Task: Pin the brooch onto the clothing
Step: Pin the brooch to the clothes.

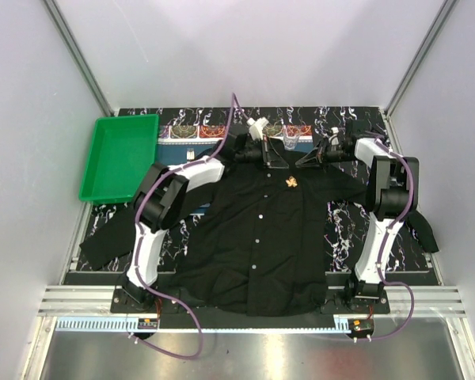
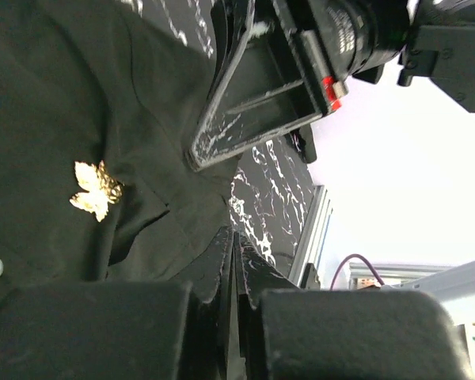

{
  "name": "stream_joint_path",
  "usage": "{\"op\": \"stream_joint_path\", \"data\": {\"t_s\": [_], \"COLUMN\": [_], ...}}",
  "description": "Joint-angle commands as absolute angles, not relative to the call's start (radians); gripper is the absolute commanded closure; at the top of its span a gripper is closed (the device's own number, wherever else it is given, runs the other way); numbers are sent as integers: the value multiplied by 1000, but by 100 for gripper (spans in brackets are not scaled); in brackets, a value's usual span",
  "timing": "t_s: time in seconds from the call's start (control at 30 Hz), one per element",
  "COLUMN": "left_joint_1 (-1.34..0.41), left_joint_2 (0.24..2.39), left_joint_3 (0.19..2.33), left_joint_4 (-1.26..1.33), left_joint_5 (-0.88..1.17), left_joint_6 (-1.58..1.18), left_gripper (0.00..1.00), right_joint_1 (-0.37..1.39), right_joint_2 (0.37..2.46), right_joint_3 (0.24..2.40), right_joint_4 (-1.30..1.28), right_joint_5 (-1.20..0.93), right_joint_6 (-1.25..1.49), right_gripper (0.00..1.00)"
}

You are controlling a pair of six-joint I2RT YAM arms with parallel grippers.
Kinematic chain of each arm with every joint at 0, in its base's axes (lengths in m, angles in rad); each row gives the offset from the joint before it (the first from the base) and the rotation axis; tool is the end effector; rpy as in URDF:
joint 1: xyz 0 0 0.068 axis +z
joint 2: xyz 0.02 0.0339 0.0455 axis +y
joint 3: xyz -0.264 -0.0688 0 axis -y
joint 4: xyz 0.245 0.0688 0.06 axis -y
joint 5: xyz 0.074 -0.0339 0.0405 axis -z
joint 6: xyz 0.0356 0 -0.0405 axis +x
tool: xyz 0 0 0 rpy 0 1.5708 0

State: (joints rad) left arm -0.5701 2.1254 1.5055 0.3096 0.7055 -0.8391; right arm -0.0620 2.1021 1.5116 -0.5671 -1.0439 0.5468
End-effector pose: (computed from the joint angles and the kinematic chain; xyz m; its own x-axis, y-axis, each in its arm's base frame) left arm 0.3997 -0.2837 0.2136 -0.8642 -0.1188 -0.4889 0.4306 0.3282 -0.8408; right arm 0.4287 0.0042 0.1704 -0.9447 0.3206 0.0686 0.2060 0.4176 0.8850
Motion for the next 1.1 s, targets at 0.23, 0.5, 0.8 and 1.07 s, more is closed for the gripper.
{"op": "stream_joint_path", "data": {"t_s": [0.23, 0.5, 0.8, 1.07], "left_joint_1": [-594, -594, -597, -603], "left_joint_2": [2239, 2289, 2348, 2378], "left_joint_3": [1605, 1629, 1670, 1697], "left_joint_4": [316, 293, 270, 207], "left_joint_5": [646, 644, 644, 627], "left_joint_6": [-1005, -1017, -1006, -973], "left_gripper": [93, 96, 96, 96], "right_joint_1": [-87, -87, -86, -78], "right_joint_2": [2171, 2200, 2253, 2263], "right_joint_3": [1467, 1470, 1528, 1529], "right_joint_4": [-416, -426, -541, -546], "right_joint_5": [-1074, -1025, -1015, -1005], "right_joint_6": [759, 696, 532, 534], "right_gripper": [75, 100, 95, 89]}}
